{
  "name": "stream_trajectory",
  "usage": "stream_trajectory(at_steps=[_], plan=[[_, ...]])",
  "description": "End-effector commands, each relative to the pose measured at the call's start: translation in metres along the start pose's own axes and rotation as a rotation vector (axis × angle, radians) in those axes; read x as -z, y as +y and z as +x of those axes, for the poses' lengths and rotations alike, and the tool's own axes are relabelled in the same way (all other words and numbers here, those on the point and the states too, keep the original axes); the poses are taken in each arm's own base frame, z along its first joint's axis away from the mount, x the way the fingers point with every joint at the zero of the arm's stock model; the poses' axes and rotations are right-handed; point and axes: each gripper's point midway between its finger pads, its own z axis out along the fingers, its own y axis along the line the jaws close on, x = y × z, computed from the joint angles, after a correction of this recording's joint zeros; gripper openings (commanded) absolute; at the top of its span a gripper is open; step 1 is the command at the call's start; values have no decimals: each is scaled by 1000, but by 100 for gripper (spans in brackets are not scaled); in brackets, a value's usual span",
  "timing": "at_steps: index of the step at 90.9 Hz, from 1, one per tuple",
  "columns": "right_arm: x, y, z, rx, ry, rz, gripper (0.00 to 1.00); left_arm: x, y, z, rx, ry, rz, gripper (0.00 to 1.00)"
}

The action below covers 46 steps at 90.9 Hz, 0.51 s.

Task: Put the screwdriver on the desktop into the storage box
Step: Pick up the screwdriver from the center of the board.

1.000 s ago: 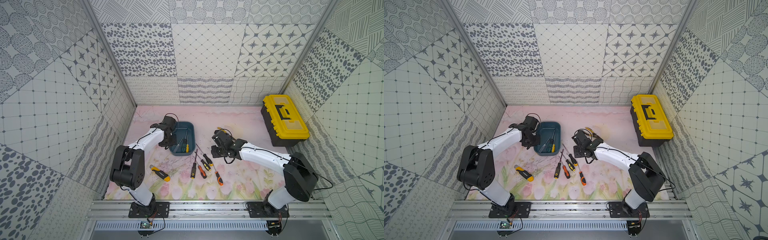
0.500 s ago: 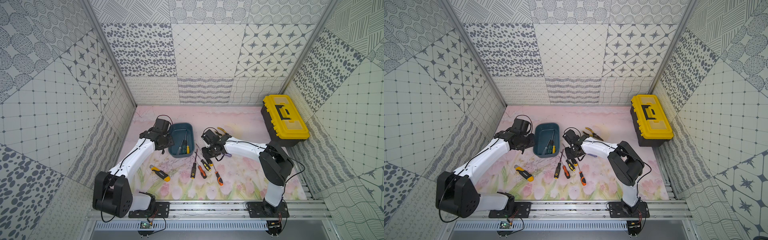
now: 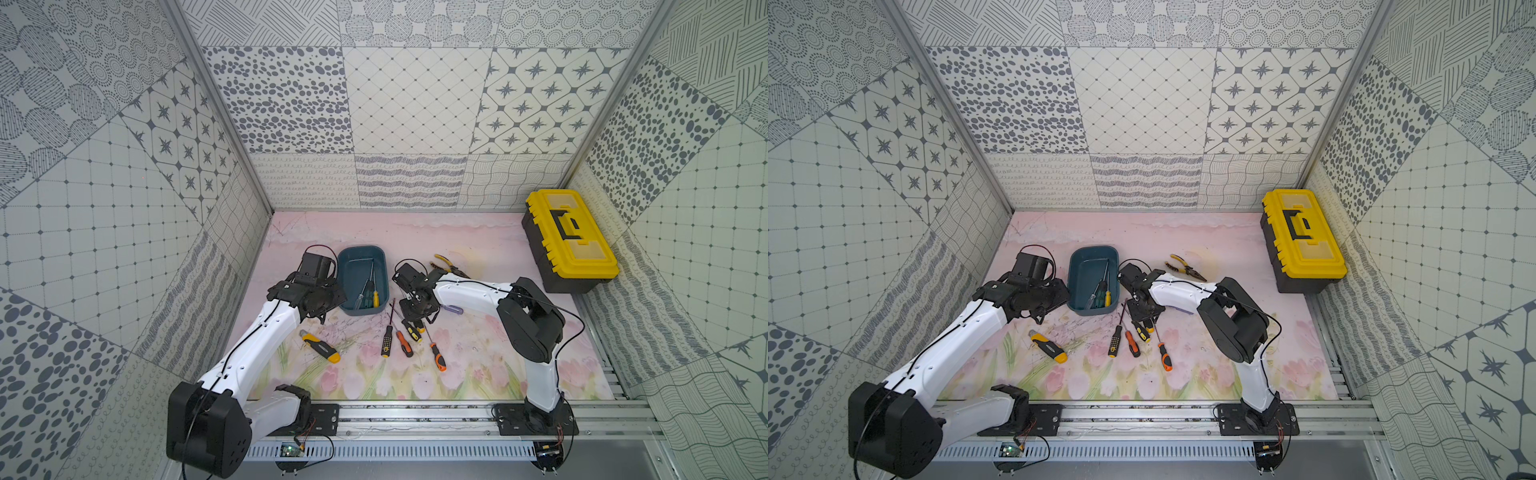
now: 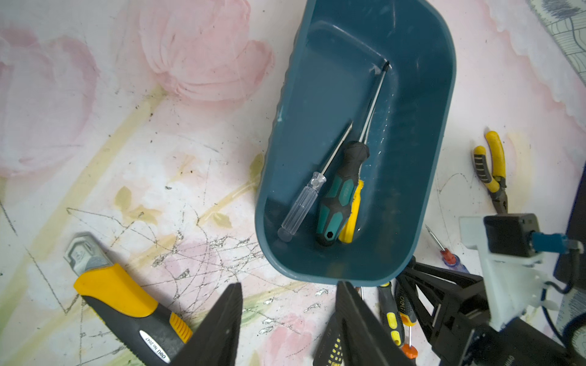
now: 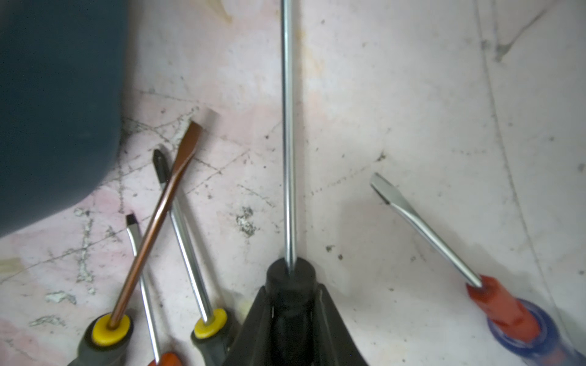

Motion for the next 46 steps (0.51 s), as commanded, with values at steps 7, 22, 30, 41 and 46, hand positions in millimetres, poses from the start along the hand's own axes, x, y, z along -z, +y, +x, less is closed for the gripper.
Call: stream_trajectory(at_steps=[7,22,30,41,46], plan=[[1,-4,-3,-16,-16,39,12,4,-6,-3,49,-12,33,52],[26,-8,-9,-83,-89,20,4,5,-4,-2,50,-14,33,52],[48,-9,-17,-121,-143,2,3,4,-2,0,57,-15,25,52],[79,4,-40,-186,-233,-82,2,1,2,2,76,-21,22,52],[91,19,-53,-213,-264,-162,2,-1,5,4,93,-25,20,52]])
